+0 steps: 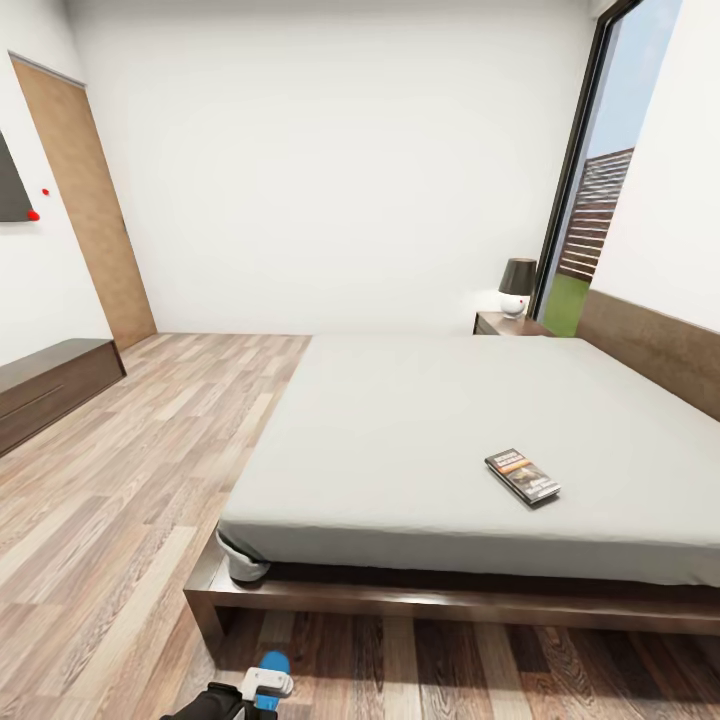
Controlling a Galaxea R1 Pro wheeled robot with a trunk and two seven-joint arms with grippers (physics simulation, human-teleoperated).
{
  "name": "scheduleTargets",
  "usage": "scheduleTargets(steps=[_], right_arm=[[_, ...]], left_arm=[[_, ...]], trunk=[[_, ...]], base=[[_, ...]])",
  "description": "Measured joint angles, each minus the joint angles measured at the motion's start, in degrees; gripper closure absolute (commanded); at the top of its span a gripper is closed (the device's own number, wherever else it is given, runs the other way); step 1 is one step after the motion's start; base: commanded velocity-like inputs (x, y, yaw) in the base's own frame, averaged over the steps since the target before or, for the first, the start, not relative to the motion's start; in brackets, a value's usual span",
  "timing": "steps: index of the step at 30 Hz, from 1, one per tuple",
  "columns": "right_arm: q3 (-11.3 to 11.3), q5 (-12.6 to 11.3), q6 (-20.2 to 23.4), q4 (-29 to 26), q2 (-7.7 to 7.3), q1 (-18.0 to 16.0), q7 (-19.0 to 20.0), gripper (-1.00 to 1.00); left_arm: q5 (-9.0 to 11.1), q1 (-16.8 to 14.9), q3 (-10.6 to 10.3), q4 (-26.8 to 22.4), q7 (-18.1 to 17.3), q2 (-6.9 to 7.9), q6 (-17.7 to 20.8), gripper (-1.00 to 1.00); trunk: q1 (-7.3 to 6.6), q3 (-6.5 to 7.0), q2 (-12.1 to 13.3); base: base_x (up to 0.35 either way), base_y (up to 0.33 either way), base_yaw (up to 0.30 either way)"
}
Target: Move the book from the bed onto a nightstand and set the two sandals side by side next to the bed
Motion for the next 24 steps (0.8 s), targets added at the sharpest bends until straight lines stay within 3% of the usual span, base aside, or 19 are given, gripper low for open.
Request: scheduleTargets(steps=[8, 24], right_arm=[[-0.16, -0.10, -0.01, 0.00, 0.01, 0.04, -0.06, 1.00], [-0.05, -0.06, 0.07, 0.00, 0.24, 0.01, -0.02, 1.00]], left_arm=[[0.00, 0.01, 0.00, 0.00, -0.18, 0.00, 0.00, 1.00], [0.08, 0.00, 0.00, 0.00, -0.29, 0.00, 0.00, 1.00]], trunk=[[0.65, -0.53, -1.19], [0.66, -0.54, -1.20]], base=[[0.000, 0.000, 0.000], [0.000, 0.000, 0.000]])
